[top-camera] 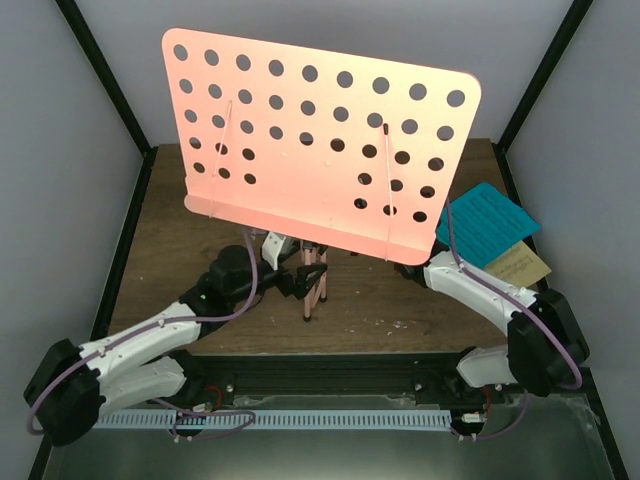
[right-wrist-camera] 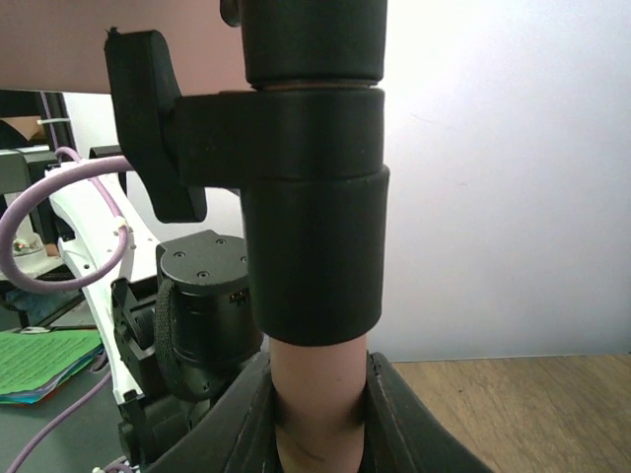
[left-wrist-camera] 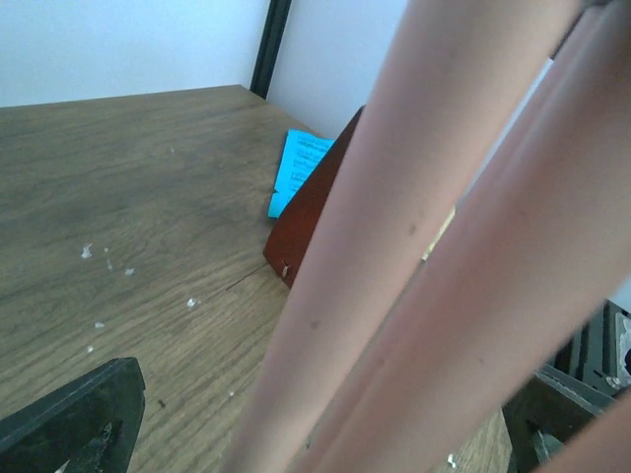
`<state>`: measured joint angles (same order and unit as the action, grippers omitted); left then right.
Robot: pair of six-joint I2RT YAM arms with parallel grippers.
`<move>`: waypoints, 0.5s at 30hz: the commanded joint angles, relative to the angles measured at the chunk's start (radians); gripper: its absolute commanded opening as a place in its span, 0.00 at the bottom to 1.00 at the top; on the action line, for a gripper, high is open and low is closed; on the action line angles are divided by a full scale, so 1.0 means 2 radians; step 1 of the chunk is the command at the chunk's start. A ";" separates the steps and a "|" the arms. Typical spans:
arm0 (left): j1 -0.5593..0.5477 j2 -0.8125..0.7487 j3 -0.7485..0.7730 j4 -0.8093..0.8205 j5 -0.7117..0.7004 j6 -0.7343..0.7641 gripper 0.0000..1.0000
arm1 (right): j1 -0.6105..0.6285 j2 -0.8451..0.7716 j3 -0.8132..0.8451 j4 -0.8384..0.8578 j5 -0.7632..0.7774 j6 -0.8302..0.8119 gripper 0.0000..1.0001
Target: Pack up the instrument practice props
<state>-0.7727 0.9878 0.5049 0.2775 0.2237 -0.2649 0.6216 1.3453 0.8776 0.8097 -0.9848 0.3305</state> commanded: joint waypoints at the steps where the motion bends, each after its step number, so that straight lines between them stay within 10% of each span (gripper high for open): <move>1: -0.004 0.044 0.006 0.106 0.007 -0.002 1.00 | 0.004 -0.026 0.001 0.038 0.025 0.020 0.01; 15: -0.017 0.096 -0.016 0.191 -0.029 -0.014 0.88 | 0.004 -0.051 -0.040 0.061 0.088 0.031 0.01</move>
<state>-0.8074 1.1545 0.4870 0.5774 0.1871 -0.2852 0.6212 1.2850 0.7952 0.8600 -0.8658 0.3401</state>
